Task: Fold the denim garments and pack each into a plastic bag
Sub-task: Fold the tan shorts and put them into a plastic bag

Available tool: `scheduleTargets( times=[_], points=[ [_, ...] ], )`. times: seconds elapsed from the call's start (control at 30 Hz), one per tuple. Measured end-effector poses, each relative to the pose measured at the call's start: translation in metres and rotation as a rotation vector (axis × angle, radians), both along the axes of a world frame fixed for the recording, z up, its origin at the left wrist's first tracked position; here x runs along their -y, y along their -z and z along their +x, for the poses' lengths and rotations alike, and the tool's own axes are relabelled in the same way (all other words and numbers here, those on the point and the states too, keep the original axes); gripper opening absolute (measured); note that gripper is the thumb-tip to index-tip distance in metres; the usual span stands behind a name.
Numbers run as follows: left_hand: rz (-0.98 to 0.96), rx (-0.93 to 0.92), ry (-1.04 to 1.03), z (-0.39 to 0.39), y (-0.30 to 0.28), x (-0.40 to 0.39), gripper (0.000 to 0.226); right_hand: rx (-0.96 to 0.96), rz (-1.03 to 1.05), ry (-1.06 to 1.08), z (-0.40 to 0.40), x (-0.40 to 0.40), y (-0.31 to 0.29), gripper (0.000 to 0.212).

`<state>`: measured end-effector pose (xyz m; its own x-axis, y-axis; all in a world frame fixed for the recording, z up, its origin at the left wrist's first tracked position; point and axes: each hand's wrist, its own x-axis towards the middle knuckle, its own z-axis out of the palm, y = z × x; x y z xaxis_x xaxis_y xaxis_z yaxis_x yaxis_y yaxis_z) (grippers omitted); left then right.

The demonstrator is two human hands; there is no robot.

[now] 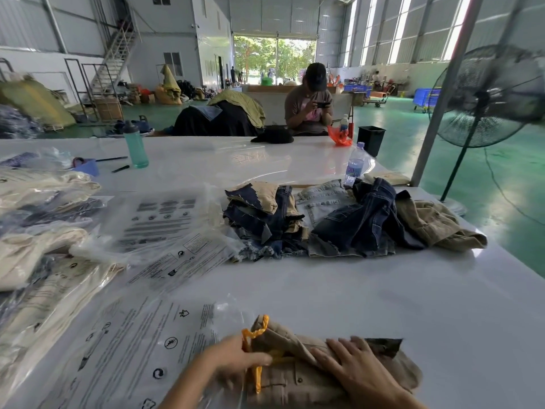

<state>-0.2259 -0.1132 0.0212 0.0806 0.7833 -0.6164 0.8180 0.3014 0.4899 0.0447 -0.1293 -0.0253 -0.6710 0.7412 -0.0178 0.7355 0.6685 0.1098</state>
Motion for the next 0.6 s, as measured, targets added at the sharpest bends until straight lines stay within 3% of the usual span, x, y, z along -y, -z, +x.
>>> scheduleTargets(
  times=[0.07,0.13,0.17,0.2,0.23,0.3,0.37,0.43,0.5,0.6],
  points=[
    [-0.008,-0.179,0.086,-0.008,-0.025,0.004,0.030,-0.078,0.051,-0.005,-0.003,-0.003,0.000,0.044],
    [0.271,-0.539,0.175,-0.013,-0.045,0.013,0.019,-0.227,-0.062,0.091,0.000,-0.011,-0.014,0.045],
    [0.401,-0.635,0.156,-0.013,-0.053,0.019,0.023,-0.369,-0.108,0.171,0.005,-0.016,-0.018,0.046],
    [0.537,-0.621,0.125,-0.014,-0.055,0.024,0.031,-0.506,-0.126,0.246,0.011,-0.018,-0.023,0.044],
    [0.596,-0.473,0.102,-0.018,-0.056,0.028,0.034,-0.613,-0.128,0.310,0.015,-0.019,-0.029,0.042],
    [0.532,-0.173,0.160,-0.024,-0.054,0.034,0.036,-0.874,-0.185,0.367,0.021,-0.021,-0.043,0.045],
    [0.507,-0.188,0.222,-0.028,-0.046,0.032,0.041,-1.123,-0.291,0.324,0.024,-0.018,-0.055,0.045],
    [0.494,-0.209,0.092,-0.030,-0.036,0.027,0.051,-1.275,-0.361,0.257,0.028,-0.014,-0.063,0.033],
    [0.498,-0.109,0.058,-0.029,-0.032,0.024,0.053,-1.338,-0.448,0.187,0.024,-0.007,-0.074,0.024],
    [0.542,0.024,-0.004,-0.024,-0.039,0.025,0.052,-1.203,-0.584,0.143,0.008,0.003,-0.077,0.023]
  ],
)
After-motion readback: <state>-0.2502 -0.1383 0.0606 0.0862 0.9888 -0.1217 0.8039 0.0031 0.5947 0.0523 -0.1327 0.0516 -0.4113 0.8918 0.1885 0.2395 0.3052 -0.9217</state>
